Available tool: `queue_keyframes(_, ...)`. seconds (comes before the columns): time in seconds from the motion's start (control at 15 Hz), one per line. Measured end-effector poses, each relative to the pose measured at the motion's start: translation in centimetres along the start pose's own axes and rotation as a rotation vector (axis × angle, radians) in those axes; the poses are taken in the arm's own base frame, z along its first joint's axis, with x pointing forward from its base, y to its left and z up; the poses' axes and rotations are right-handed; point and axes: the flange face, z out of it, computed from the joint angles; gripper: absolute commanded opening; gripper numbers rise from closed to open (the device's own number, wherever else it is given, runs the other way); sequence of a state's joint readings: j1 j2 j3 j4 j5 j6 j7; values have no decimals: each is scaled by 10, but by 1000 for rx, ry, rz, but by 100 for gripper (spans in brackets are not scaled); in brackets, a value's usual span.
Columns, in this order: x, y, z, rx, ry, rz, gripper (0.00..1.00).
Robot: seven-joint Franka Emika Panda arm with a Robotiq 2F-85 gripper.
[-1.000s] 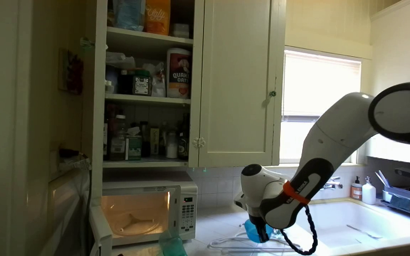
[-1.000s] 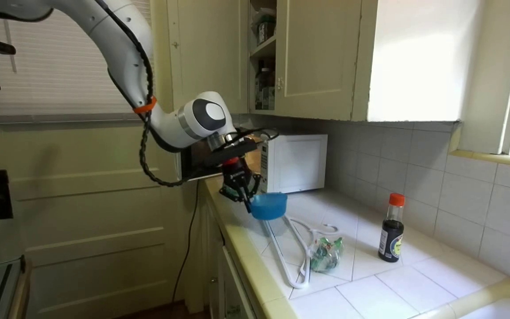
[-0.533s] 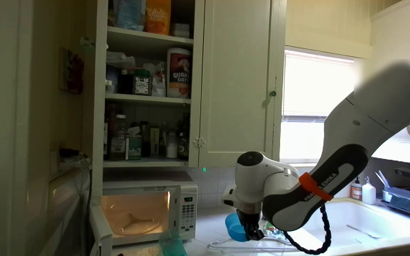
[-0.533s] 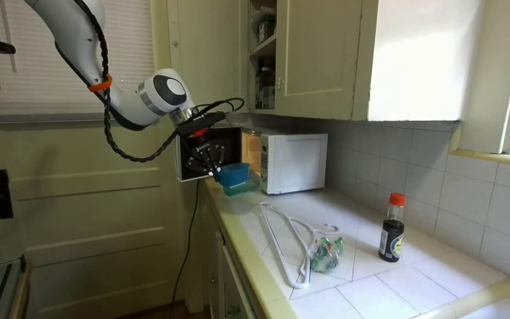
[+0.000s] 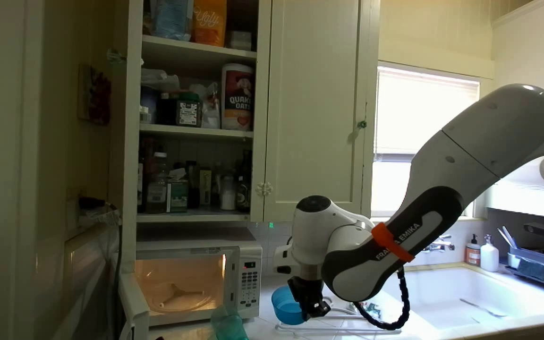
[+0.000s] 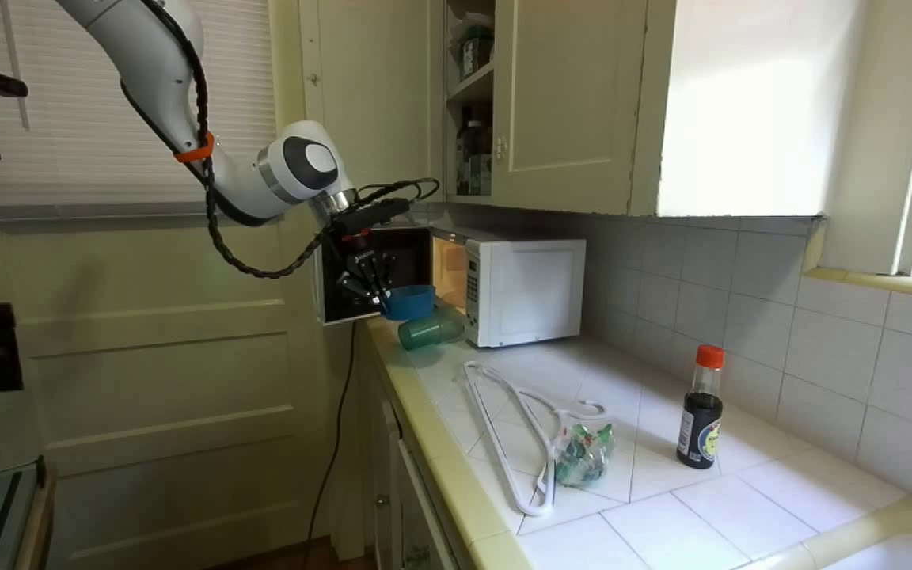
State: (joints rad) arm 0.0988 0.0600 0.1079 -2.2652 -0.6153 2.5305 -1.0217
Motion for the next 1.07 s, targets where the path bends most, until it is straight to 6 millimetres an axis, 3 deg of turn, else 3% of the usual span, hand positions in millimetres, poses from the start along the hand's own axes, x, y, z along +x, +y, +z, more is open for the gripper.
queue_keyframes(0.33, 1, 5, 2, -8, 4, 7, 1)
queue_keyframes(0.6, 15, 51, -8, -95, 40, -22, 1)
queue_keyframes(0.87, 66, 110, -10, -142, 159, -180, 1)
queue_keyframes(1.07, 107, 140, 3, -136, 264, -305, 1)
